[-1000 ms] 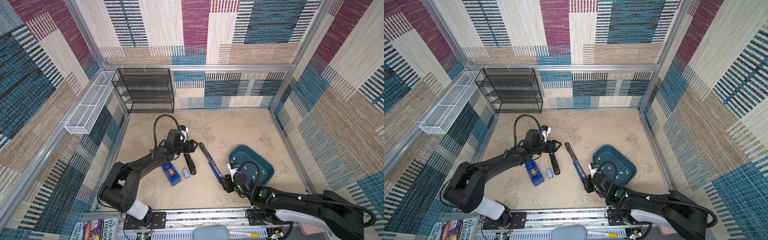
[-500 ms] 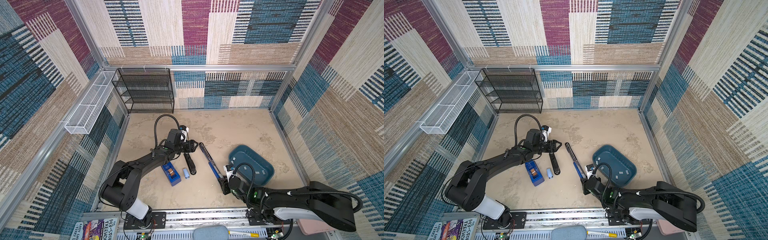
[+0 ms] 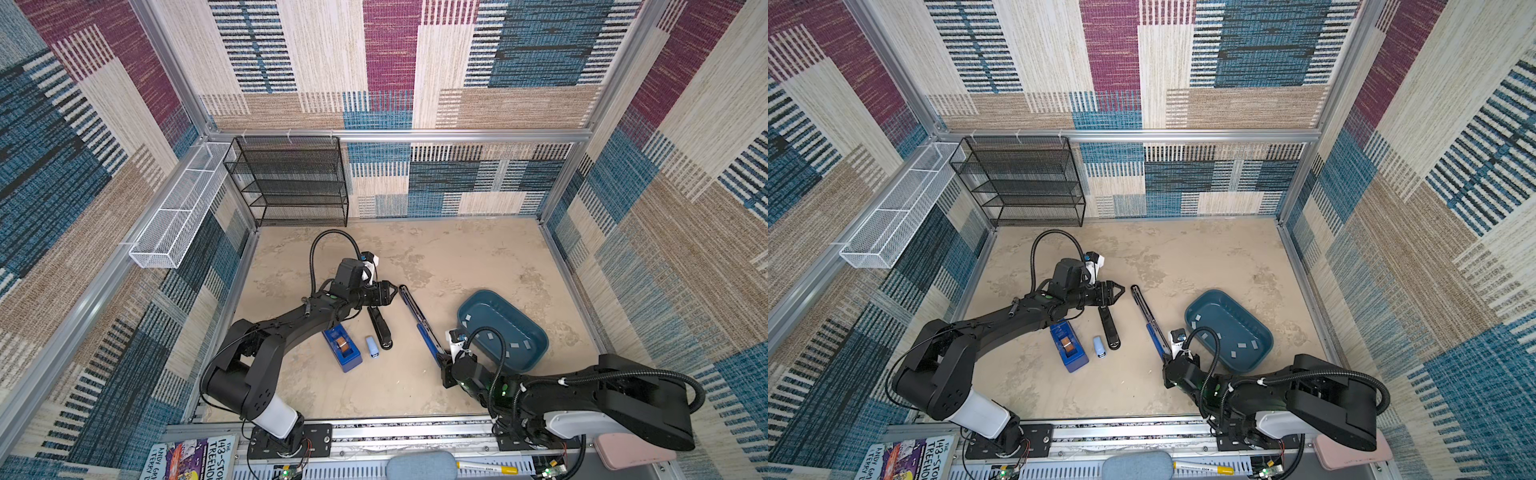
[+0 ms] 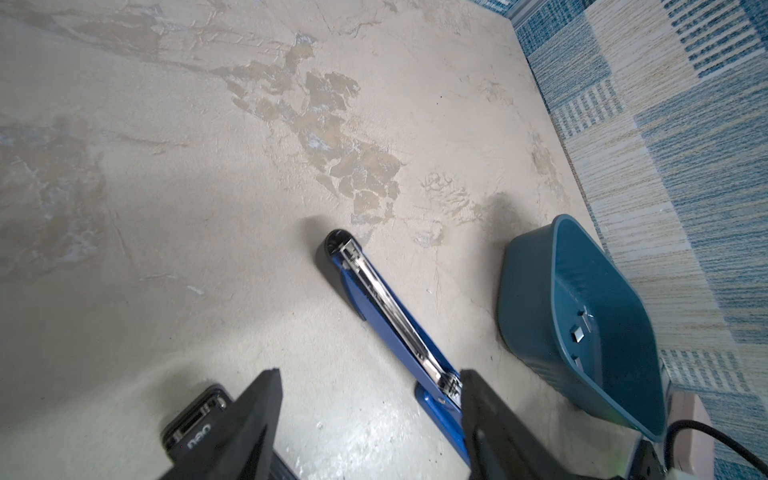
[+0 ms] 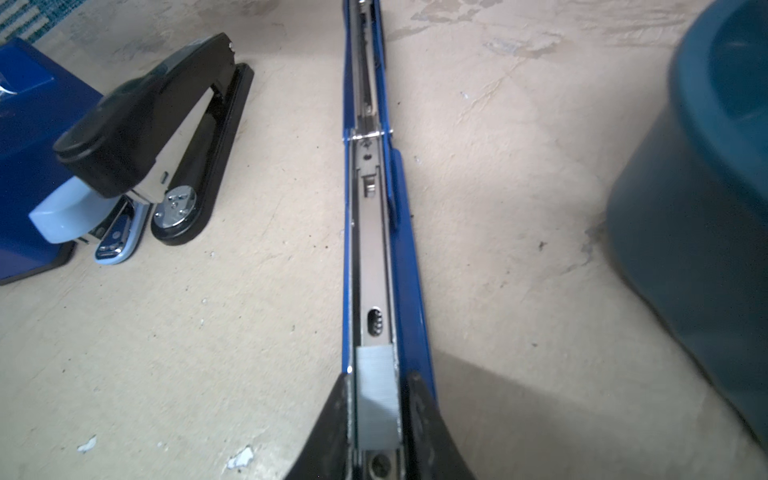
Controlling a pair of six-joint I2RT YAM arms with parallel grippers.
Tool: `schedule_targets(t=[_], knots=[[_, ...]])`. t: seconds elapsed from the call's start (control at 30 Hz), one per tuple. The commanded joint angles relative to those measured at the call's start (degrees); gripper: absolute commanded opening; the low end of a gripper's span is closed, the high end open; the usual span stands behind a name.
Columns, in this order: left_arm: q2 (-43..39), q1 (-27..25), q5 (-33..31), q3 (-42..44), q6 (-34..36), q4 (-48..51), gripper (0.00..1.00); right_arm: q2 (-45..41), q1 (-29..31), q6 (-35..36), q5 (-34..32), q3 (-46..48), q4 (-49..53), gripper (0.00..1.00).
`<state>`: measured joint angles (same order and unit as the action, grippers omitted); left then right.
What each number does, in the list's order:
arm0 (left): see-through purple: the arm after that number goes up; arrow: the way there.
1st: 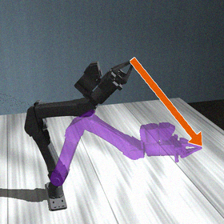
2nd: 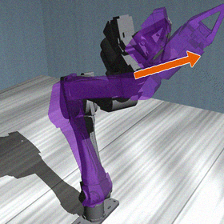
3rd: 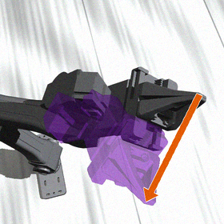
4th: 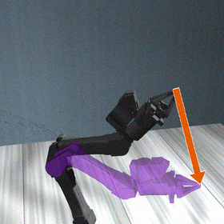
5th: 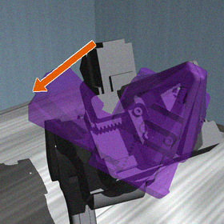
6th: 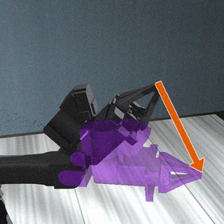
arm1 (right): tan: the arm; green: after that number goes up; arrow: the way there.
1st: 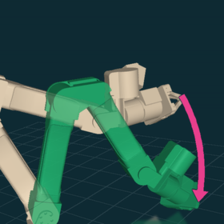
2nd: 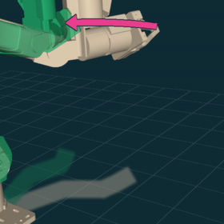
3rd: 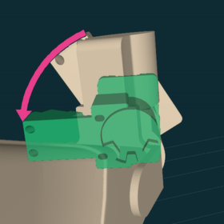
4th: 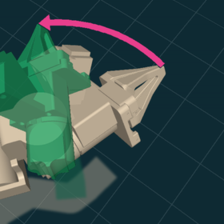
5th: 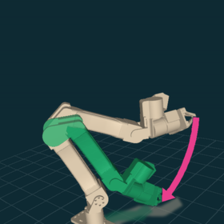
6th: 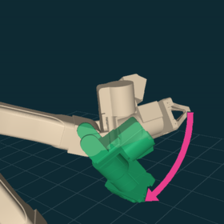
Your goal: Load the staples into the stapler
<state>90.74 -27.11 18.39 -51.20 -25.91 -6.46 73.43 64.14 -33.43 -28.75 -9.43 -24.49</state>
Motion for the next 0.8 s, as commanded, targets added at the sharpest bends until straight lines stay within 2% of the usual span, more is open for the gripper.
schedule_targets(t=[0.0,0.23,0.47,0.77], knots=[[0.38,0.05,1.21,-0.52,-1.23,-1.85,0.72,0.97,0.11,-0.75,0.20,-0.50,0.21,0.19],[3.72,0.05,3.20,-0.38,-6.20,-3.63,0.72,1.67,0.11,-1.95,2.48,-1.84,-3.24,0.16],[9.70,0.05,9.54,-1.92,-10.78,-7.28,0.72,9.43,-0.46,-4.84,6.78,-8.05,-3.69,0.08],[13.91,0.30,9.40,-5.41,-11.35,-2.78,0.72,14.45,-1.43,-7.81,8.71,-13.51,-1.46,0.05]])
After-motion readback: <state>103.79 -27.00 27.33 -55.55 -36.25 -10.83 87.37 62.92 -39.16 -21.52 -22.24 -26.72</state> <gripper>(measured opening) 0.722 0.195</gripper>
